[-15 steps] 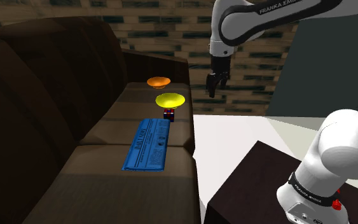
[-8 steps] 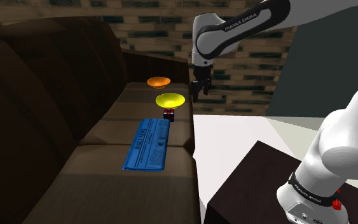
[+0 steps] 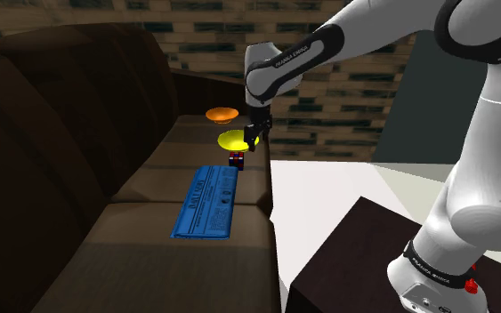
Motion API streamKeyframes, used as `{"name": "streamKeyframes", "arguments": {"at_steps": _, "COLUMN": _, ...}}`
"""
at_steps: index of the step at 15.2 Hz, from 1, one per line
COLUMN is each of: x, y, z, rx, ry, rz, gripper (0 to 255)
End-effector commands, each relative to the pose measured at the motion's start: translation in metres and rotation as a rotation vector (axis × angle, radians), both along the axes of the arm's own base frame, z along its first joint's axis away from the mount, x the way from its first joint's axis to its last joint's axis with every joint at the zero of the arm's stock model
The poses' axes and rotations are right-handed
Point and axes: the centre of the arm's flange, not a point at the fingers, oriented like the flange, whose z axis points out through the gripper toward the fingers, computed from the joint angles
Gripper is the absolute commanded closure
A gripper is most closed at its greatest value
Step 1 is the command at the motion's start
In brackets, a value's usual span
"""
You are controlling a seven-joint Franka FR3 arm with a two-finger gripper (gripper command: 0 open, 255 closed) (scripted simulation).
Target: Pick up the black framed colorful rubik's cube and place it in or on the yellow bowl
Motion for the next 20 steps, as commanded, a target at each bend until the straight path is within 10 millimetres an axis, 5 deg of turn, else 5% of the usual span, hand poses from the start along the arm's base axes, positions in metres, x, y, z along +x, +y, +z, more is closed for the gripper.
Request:
{"name": "streamKeyframes", "arguments": {"at_steps": 1, "x": 0.023, "y": 0.005, "z": -0.017, "rx": 0.002, "ry": -0.003, "rz": 0.016, "gripper": 0}}
{"name": "streamKeyframes", "arguments": {"at_steps": 6, "x": 0.075, "y": 0.020, "z": -0.053, "rx": 0.007, "ry": -0.009, "rz": 0.055, "gripper": 0}}
{"name": "streamKeyframes", "arguments": {"at_steps": 14, "x": 0.075, "y": 0.020, "z": -0.094, "rx": 0.007, "ry": -0.010, "rz": 0.056, "gripper": 0}}
{"name": "streamKeyframes", "arguments": {"at_steps": 20, "x": 0.075, "y": 0.020, "z": -0.094, "rx": 0.007, "ry": -0.010, "rz": 0.056, "gripper": 0}}
